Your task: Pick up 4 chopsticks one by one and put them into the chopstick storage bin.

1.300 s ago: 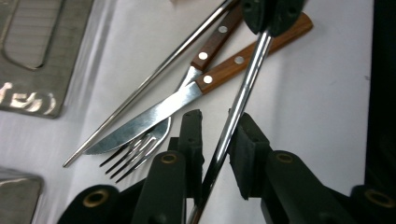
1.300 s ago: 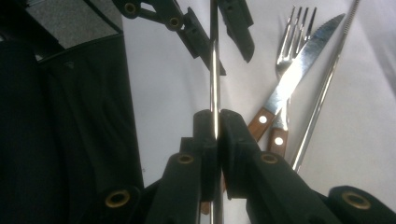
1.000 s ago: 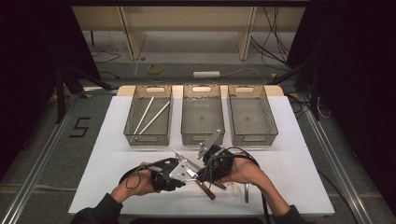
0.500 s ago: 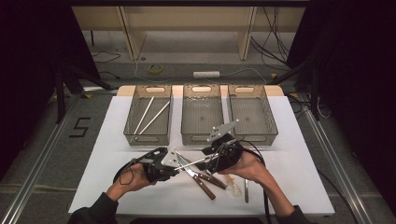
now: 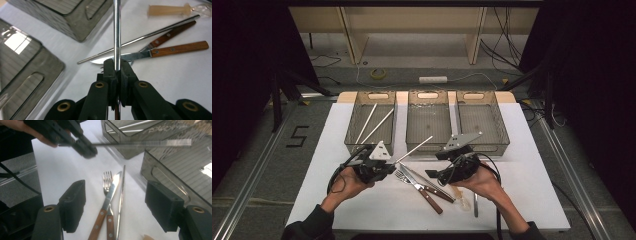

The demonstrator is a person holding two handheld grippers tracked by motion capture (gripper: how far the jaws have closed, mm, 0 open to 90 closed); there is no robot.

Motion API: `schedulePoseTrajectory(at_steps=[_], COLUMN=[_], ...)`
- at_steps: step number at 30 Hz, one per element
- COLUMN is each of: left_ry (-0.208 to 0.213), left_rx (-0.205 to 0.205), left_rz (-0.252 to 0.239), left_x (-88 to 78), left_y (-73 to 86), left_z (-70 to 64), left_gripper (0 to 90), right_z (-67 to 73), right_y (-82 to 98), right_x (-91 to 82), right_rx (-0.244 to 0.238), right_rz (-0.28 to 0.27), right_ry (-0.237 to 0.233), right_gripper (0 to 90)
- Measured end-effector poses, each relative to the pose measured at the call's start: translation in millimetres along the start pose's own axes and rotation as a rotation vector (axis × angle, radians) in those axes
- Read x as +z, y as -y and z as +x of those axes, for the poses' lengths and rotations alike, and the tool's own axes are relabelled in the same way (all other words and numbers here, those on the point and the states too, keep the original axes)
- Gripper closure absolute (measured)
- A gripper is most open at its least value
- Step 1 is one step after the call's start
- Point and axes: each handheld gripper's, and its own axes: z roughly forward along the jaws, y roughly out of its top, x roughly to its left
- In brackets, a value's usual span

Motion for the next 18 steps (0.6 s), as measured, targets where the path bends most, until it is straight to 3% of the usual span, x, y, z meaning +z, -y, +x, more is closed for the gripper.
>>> schedulePoseTrajectory(at_steps=[8, 18], left_ry=[-0.037, -0.095], left_rx=[-0.109, -0.181], left_rz=[-0.051, -0.1], left_x=[-10.1, -19.3], left_y=[0.9, -2.6], left_z=[23.0, 46.6], left_gripper=[85.3, 85.3], right_z=[-2.5, -5.9], right_y=[21.4, 33.8], right_x=[7.7, 9.4], right_rx=[0.05, 0.096], right_rz=[-0.035, -0.056], right_ry=[0.039, 0.066], right_gripper=[32.6, 31.4])
